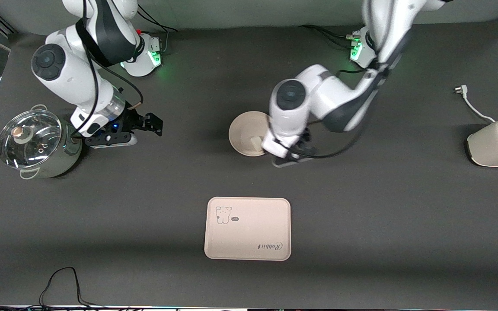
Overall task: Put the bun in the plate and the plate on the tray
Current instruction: 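Open the left gripper over the plate while the right gripper reaches the plate, then grasp the plate rim with the right gripper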
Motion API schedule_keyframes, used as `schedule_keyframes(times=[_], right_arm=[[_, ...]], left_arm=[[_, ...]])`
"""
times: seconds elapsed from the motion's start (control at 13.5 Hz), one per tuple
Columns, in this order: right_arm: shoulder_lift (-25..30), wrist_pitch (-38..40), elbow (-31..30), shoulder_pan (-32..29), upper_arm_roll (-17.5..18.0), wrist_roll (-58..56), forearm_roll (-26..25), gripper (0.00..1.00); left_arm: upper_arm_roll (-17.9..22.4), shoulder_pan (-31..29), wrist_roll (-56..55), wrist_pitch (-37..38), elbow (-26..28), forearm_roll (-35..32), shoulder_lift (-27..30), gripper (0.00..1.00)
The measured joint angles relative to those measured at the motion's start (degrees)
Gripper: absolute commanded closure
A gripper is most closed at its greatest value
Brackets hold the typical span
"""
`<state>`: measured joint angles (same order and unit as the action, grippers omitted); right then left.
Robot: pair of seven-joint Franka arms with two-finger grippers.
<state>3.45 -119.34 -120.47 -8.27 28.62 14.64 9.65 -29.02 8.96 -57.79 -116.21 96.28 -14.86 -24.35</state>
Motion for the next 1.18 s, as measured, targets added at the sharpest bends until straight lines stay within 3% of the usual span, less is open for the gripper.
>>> schedule_keyframes(times=[0.15,0.44,0.67,0.96,1.18], right_arm=[[-1.02,-3.26,-1.1,0.01,2.02,0.69,0.08,0.0],[-4.34,-8.11,-2.27,0.01,5.62,2.12,0.3,0.0],[-8.42,-11.43,-2.56,-0.02,8.45,5.06,0.33,0.0],[-12.72,-16.16,-3.14,0.19,12.91,12.64,-3.05,0.0],[-17.29,-21.29,-4.3,0.88,14.56,21.81,-11.69,0.0]], left_arm=[[2.14,-6.39,8.85,3.22,-0.24,1.31,3.55,0.0],[18.86,-7.98,32.26,9.79,-0.59,10.21,11.56,0.0],[25.63,-7.99,42.37,13.17,1.91,11.2,18.4,0.0],[27.02,-8.18,43.8,16.36,2.88,11.24,21.07,0.0],[23.37,-11.58,43.82,16.41,2.83,11.21,20.6,0.0]])
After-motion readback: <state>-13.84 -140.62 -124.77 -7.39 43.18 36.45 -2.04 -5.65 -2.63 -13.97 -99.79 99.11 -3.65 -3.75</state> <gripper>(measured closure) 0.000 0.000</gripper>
